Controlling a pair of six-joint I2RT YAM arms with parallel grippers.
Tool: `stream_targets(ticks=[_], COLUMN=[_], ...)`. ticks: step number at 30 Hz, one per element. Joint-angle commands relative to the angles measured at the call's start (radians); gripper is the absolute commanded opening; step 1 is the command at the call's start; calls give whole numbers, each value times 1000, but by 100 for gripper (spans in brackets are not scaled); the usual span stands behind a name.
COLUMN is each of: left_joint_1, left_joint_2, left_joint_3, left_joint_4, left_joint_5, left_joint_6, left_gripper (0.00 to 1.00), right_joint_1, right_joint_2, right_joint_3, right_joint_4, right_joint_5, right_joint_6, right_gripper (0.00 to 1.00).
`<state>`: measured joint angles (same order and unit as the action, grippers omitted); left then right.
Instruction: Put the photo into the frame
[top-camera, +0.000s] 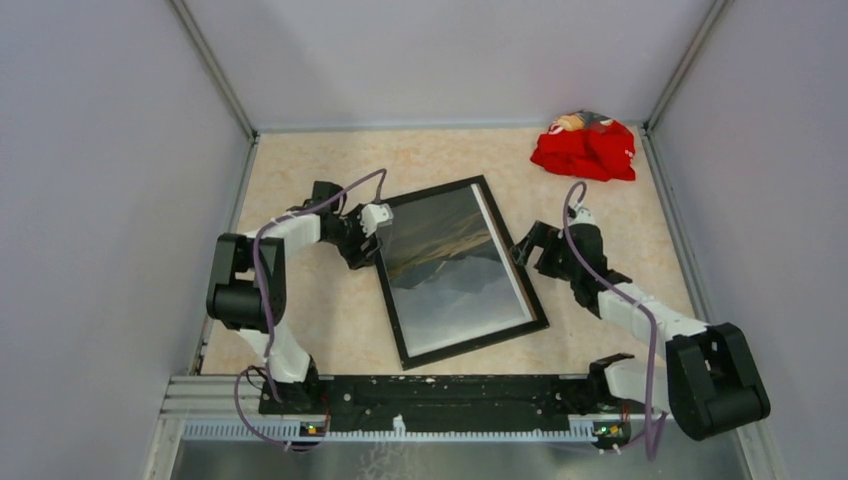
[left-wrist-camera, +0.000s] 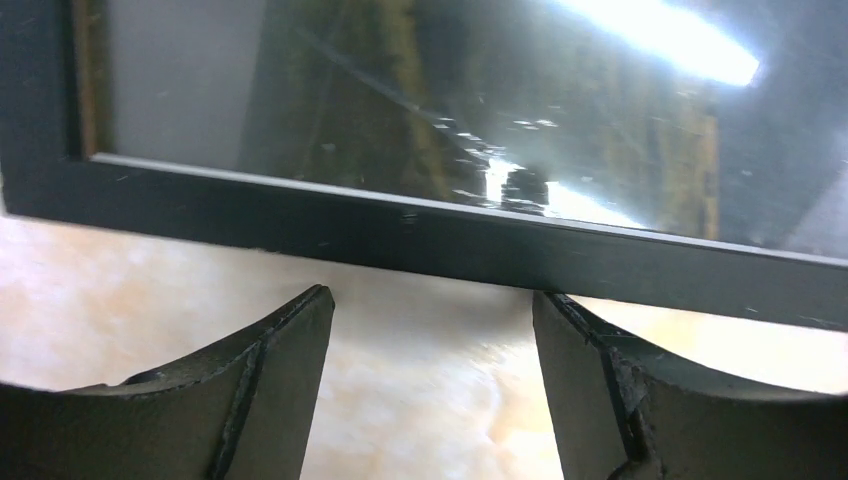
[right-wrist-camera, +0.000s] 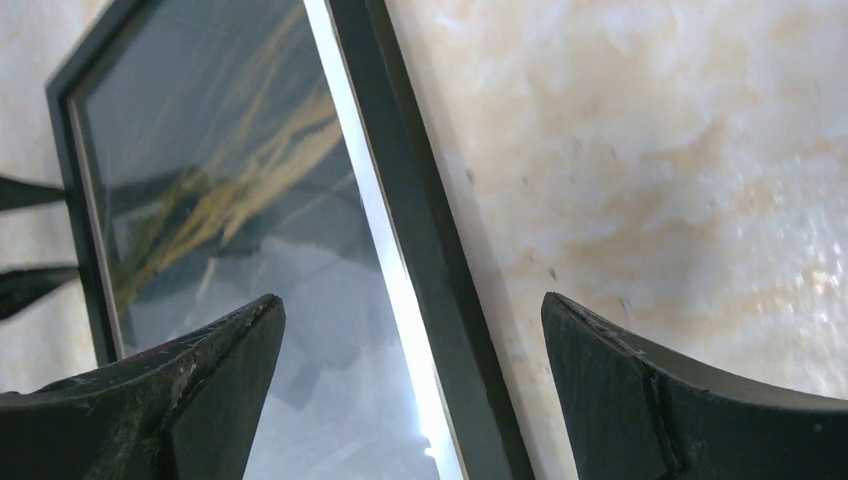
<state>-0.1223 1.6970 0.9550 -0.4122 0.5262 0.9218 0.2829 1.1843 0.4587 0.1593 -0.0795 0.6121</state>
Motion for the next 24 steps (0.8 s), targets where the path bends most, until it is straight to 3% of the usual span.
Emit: stream_targets(ticks=[1,9,12,13,14,19,24], left_joint_1=[-10,-28,-19,-11,1,128,263], left_joint_2=[138,301,283,265,240,93,-14], left_joint_3=[108,405,449,451,443,314,138], left_joint_4=[63,14,-17,-25,-29,-10,44], left_joint_5=[-27,25,31,36,50,146,231], left_joint_6=[-120,-274,-286,-295,-303,-318,-303], left_gripper=[80,81,87,94,98,99,99], right_joint_1=[-8,-8,-8,-8,-8,-9,-20], right_joint_2=[-104,-173,-209,-225,-241,-308,-312], right_joint_3=[-48,-13,-18,-22,-26,-112,-210], right_joint_4=[3,-30,-15,-7,2,122,359], right_joint_5=[14,104,181,212,245,474,630], right_joint_6=[-25,-60,-88,-109,-137,-305,-425], right_gripper=[99,99,99,99,99,99,99])
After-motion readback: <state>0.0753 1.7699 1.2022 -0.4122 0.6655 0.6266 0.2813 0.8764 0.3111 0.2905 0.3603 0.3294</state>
